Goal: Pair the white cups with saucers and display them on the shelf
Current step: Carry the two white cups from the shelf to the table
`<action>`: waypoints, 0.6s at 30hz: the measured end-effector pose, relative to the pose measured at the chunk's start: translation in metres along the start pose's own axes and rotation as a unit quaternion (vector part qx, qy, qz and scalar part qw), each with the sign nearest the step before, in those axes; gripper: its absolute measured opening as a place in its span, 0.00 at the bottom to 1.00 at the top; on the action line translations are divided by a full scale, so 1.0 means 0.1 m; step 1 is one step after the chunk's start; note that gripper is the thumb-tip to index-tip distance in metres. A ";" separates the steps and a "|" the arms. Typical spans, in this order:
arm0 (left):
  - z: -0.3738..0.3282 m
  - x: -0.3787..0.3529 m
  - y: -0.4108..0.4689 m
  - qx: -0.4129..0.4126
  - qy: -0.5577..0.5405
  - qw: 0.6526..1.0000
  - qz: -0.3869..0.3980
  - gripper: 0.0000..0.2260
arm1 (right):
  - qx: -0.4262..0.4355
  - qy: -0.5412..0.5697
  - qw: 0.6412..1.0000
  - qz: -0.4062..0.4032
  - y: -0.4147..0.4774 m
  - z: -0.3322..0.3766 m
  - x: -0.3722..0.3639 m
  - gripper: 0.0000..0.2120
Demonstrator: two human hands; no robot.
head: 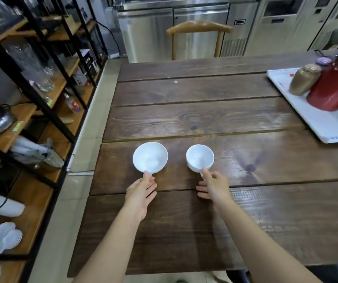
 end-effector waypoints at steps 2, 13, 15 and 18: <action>-0.01 -0.02 -0.02 0.012 0.006 1.000 0.019 0.17 | -0.016 -0.026 1.000 -0.001 -0.02 -0.01 0.04 0.18; -0.26 0.37 -0.28 -0.112 0.139 0.982 -0.053 0.19 | 0.247 -0.335 0.905 -0.091 -0.57 0.51 0.09 0.29; -0.35 0.59 -0.38 -0.178 0.212 0.956 -0.099 0.21 | 0.291 -0.379 0.876 -0.064 -0.73 0.60 -0.13 0.32; -0.46 1.06 -0.62 -0.257 0.346 0.888 -0.162 0.25 | 0.364 -0.419 0.831 -0.030 -1.06 0.66 -0.53 0.35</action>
Point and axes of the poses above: each hand's wrist, its own y-axis towards the middle knuckle, its own x-axis out of the back of the hand, z = x × y, the point moved 4 cm from there along y, towards the middle knuckle, and after that the axes turned 1 degree about -y, right-handed, at the moved point
